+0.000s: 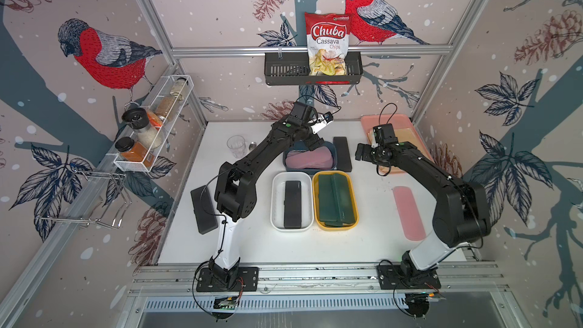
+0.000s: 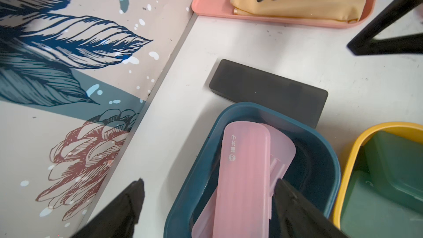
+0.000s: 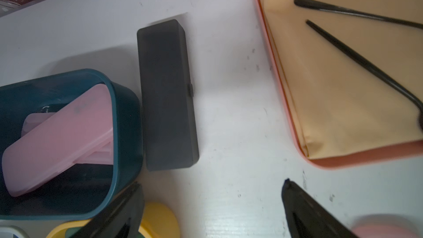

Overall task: Place the pencil cases by color into the storage box
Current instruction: Place the pencil case at the storage box, then pick up the pencil case from the center of the board.

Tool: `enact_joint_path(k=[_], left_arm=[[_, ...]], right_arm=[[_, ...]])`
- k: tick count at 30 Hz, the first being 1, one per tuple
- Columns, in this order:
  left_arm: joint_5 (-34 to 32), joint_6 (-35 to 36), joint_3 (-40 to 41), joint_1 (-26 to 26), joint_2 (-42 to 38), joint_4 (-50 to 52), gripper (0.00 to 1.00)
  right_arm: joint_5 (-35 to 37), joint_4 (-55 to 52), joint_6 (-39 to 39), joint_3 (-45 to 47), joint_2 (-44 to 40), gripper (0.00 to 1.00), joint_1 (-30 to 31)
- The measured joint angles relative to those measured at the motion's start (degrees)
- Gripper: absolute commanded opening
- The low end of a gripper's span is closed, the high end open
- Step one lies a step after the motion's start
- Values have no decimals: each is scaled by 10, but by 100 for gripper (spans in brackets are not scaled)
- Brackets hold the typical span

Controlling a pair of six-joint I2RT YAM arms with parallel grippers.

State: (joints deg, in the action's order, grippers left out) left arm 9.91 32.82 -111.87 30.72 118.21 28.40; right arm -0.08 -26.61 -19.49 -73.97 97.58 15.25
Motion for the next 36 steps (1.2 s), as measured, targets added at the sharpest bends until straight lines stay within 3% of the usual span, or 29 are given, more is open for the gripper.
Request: enact_joint_path(k=[8, 18, 23, 36], left_arm=[[6, -94, 31, -30, -58, -12, 94], [8, -178, 149, -51, -143, -47, 94], [6, -193, 180, -57, -164, -58, 94], [6, -195, 194, -66, -177, -63, 94]], right_arm=[[-18, 2, 14, -130, 136, 98, 9], [-44, 39, 18, -247, 267, 98, 24], [-45, 37, 28, -305, 327, 98, 32], [34, 17, 29, -389, 404, 98, 43]])
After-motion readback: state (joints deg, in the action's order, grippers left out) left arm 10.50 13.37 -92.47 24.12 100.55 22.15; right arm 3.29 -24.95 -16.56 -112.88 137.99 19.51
